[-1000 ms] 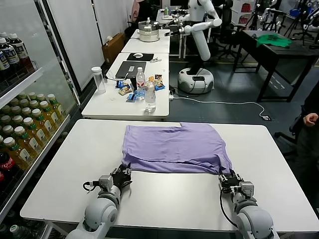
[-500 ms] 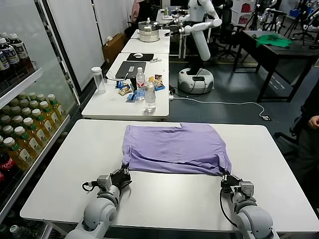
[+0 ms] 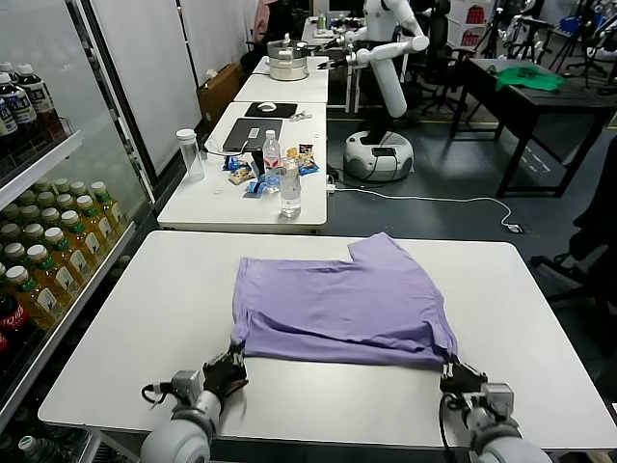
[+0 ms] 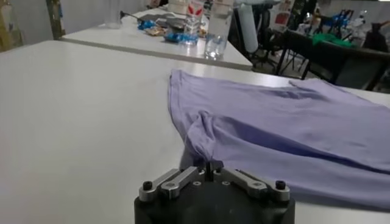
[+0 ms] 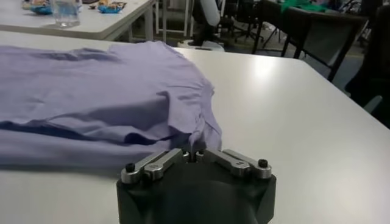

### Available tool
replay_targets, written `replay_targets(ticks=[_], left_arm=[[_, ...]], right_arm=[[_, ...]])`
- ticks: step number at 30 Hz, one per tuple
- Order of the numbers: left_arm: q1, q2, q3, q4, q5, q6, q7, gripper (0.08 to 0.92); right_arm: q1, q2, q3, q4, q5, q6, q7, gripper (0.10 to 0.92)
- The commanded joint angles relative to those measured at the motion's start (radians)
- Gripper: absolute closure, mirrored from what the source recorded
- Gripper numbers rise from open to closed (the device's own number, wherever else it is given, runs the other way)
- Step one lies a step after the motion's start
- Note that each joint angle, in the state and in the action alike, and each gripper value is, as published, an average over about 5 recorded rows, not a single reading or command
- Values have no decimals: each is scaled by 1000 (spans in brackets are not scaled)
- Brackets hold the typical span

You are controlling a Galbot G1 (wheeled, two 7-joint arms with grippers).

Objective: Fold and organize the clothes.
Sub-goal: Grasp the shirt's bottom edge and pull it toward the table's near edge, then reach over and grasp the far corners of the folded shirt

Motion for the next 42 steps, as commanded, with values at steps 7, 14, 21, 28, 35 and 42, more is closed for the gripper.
replay_targets(ticks=[7,14,21,28,35,42], left_arm=[[286,32,-77,-259,111,46,3,860],[258,48,-112,-287,133,43,0,671],[78,77,-105,-194,89,13,4,463],[-240,69,-10,65,29,15,3,282],[-449,51,94,259,-72,52,-25,179],[-617,-4,166,460,-77,66,-33,177]], right_arm=[[-318,37,64,241,-112,-10,-2,882],[-222,9,67,225,-113,51,-12,706],[-5,-32,39,109,-63,57,2,508],[346,-86,-100,-114,22,-9,36,300],[663,-100,-272,-363,149,-62,85,205],[858,-73,-376,-600,122,-58,99,203]])
